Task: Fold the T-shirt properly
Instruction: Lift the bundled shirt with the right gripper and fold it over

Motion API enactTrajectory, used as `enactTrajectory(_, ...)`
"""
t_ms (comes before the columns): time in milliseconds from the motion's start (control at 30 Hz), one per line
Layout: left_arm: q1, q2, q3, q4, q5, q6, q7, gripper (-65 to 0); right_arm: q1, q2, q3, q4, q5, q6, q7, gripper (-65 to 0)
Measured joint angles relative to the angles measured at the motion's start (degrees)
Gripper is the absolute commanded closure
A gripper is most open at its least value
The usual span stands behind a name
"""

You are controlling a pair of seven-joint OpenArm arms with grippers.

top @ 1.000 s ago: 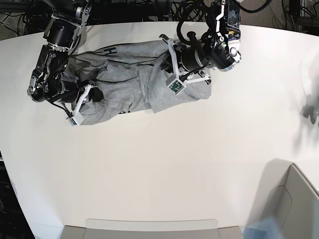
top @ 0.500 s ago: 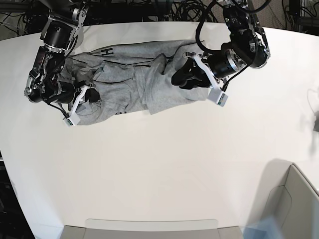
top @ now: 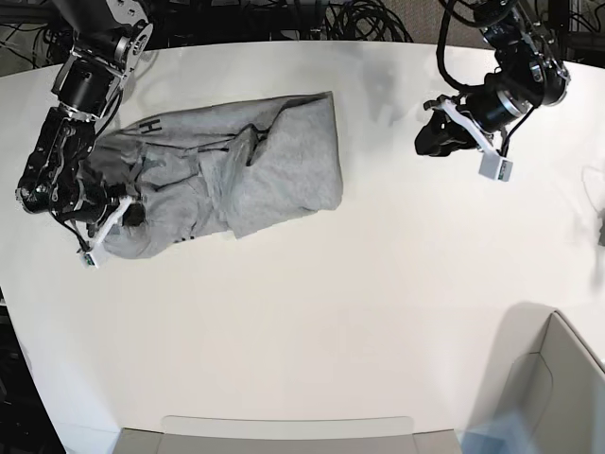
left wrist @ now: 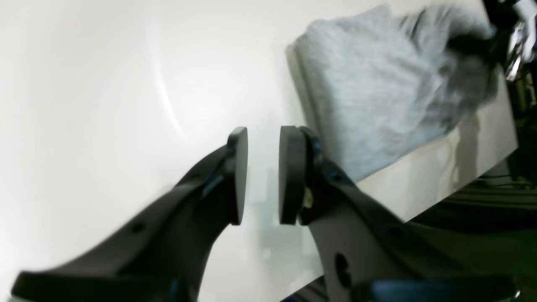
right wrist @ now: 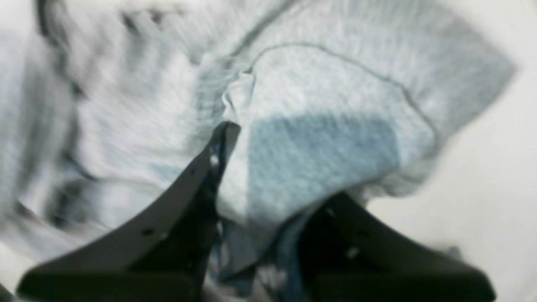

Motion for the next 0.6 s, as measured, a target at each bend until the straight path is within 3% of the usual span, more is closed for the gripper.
enactTrajectory(67, 0.2, -0.1, -0.2, 0.0, 0.1, 0.1, 0.0, -13.9, -0.1, -0.3, -1.6, 2.5, 0.2, -5.0, 3.2, 0.0)
enactTrajectory(167, 0.6, -0.8, -0.1, 0.0, -0.1, 0.2, -0.1, -13.9, -1.8, 0.7, -9.3, 11.1, -1.1, -12.0, 5.5, 0.0)
enactTrajectory(400, 0.7, -2.4, -0.1, -2.6, 0.0, 0.2, -0.1, -13.9, -8.0, -0.6, -29.9, 27.9, -6.6, -27.3, 5.9, 0.0)
enactTrajectory(600, 0.7, -2.4, -0.1, -8.5, 0.2, 0.0, 0.0, -13.9, -9.9, -1.5, -47.9, 33.2, -18.0, -39.0, 5.8, 0.0)
